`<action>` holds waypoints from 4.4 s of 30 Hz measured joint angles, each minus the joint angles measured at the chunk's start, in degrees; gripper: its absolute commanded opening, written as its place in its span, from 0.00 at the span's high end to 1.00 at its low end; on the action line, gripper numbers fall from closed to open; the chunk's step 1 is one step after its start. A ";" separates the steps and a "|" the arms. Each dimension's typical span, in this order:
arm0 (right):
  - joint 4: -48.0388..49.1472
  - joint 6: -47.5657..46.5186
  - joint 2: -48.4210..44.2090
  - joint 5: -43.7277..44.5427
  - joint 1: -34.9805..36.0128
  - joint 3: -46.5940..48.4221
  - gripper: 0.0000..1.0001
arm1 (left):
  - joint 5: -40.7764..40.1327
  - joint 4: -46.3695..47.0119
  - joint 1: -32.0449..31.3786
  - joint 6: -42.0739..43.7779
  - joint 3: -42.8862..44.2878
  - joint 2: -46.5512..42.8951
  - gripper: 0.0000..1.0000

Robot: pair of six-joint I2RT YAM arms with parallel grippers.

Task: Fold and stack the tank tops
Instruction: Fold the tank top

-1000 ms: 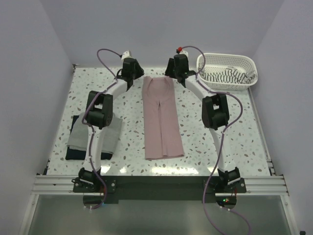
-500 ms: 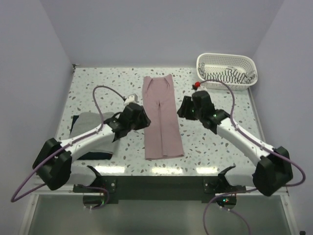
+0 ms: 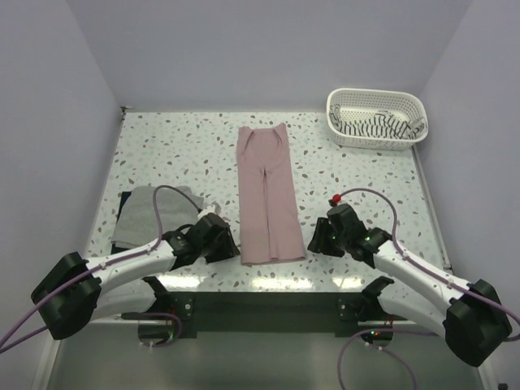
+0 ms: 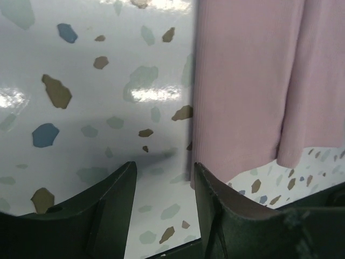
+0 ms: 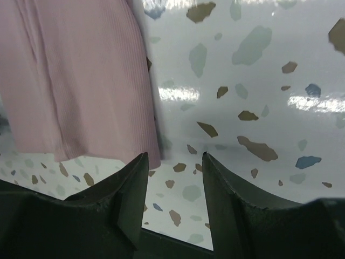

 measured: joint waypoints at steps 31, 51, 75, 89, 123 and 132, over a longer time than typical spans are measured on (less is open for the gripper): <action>3.98 11.80 -8.41 0.17 6.91 -6.23 0.54 | 3.69 10.34 -4.83 -9.05 -4.66 0.79 0.56; 10.32 11.82 3.02 0.17 7.23 -5.92 0.54 | 3.26 11.72 -5.92 -10.29 -4.96 2.03 0.59; 15.82 12.70 9.40 1.36 11.32 -5.97 1.00 | 3.21 13.09 -6.73 -10.05 -5.14 4.31 1.00; 2.40 18.71 -6.05 6.43 25.16 -6.88 1.00 | 0.24 3.10 -20.72 -13.62 -4.79 -1.62 1.00; -2.10 8.22 14.97 21.46 18.69 19.08 1.00 | -11.13 -11.17 -2.95 0.17 19.65 6.32 1.00; 4.63 2.01 25.59 21.11 13.07 25.83 1.00 | -11.10 -6.32 3.93 4.55 24.57 12.81 1.00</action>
